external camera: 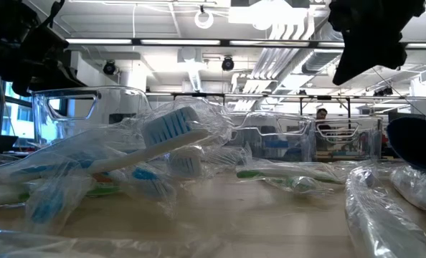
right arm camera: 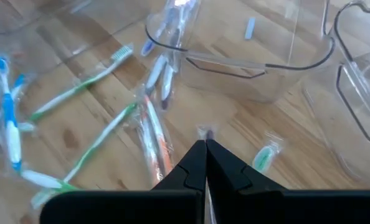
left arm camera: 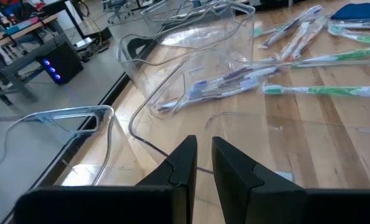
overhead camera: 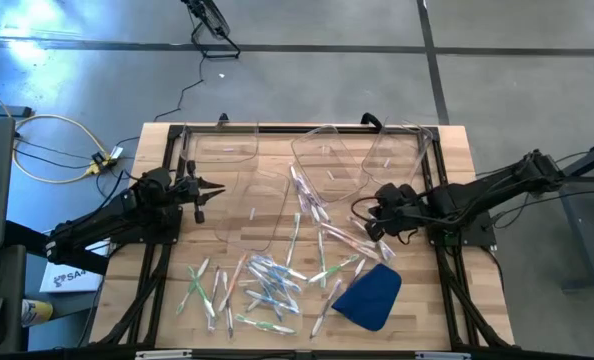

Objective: Pick & Place Toothbrushes
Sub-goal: Put the green toothbrush into the top right transparent bin, then put the purple toothbrush into the top center transparent bin

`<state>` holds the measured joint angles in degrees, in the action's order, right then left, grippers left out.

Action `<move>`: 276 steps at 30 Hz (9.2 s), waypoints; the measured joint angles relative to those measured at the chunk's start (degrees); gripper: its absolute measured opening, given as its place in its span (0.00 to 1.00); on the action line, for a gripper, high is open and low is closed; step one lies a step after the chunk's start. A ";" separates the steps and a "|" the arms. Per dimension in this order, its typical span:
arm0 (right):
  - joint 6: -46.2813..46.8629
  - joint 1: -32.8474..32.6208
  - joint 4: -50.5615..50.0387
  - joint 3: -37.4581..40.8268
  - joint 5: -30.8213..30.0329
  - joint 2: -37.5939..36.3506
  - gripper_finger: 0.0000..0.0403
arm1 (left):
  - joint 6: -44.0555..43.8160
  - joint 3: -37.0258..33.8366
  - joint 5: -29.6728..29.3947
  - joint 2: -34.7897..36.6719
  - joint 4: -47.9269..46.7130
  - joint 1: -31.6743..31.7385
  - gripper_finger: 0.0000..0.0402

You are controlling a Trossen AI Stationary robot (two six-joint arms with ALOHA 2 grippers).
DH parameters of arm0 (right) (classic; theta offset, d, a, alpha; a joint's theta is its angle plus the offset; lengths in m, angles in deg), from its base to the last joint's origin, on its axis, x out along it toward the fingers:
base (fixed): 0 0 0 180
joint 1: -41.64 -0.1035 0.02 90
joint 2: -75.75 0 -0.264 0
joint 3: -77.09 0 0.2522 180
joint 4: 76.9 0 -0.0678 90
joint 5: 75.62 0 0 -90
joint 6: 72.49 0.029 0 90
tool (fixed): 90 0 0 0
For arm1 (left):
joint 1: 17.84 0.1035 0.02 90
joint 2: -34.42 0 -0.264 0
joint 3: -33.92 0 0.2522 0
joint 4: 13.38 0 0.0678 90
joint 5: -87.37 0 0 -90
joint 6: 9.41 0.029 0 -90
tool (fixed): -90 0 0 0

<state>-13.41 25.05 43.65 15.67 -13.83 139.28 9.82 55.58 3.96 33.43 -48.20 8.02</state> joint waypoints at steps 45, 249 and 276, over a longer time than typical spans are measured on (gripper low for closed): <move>24.75 4.64 -5.02 2.55 7.73 23.06 0.31 | -0.20 -0.06 -0.26 -0.01 -0.07 -0.01 0.12; -34.03 41.09 36.97 13.53 11.52 -17.15 0.13 | -1.51 -0.11 -0.13 0.01 -0.11 -0.01 0.12; -17.66 15.33 21.22 13.64 12.04 -18.64 0.12 | -1.55 -0.11 -0.28 0.02 -0.11 -0.01 0.12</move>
<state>-31.07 40.38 64.87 29.31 -1.80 120.64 8.26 55.47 3.68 33.45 -48.30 8.00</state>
